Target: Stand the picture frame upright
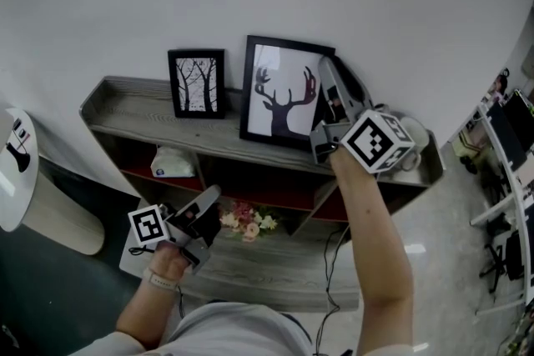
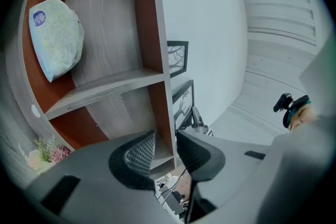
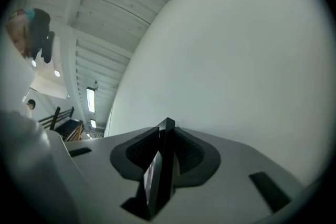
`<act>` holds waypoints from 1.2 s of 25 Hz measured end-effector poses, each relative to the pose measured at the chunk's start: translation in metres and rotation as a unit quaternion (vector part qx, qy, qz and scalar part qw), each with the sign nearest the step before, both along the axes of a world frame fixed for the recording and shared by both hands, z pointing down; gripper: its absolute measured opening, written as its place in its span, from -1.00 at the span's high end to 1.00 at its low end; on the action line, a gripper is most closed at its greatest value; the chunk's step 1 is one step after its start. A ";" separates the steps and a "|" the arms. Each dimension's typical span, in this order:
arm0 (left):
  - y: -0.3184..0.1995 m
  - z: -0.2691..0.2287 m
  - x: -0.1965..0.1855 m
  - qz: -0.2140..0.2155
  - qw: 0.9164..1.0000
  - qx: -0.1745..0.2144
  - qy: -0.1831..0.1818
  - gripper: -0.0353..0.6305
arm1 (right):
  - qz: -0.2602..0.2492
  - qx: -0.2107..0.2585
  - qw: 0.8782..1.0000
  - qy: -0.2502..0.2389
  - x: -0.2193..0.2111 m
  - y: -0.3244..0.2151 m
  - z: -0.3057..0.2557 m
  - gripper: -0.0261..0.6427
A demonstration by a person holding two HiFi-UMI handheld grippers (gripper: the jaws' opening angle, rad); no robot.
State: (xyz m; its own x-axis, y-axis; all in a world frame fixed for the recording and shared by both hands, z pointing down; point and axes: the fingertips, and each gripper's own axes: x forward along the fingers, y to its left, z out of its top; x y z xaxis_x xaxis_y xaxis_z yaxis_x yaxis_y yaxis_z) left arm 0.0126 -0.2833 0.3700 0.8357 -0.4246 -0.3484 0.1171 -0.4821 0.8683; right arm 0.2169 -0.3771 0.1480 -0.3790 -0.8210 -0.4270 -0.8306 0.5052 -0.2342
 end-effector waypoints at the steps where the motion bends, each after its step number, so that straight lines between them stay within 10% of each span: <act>1: 0.000 0.000 0.001 0.001 1.000 -0.001 0.000 0.54 | 0.005 0.003 1.000 0.015 0.000 0.000 0.002 0.65; 11: 0.003 0.003 0.007 0.009 1.000 -0.007 0.003 0.54 | 0.067 0.000 0.986 0.150 -0.005 0.005 0.012 0.59; 30: 0.007 0.007 0.009 0.009 1.000 -0.012 0.000 0.54 | 0.080 -0.029 0.987 0.138 0.002 0.008 0.036 0.49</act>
State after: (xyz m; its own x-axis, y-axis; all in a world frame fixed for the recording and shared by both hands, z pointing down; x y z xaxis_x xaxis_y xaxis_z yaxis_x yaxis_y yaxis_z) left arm 0.0212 -0.2766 0.3771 0.8433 -0.4176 -0.3383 0.1258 -0.4585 0.8797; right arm 0.2193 -0.3687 0.1841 -0.3381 -0.8995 -0.2768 -0.9347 0.3551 -0.0122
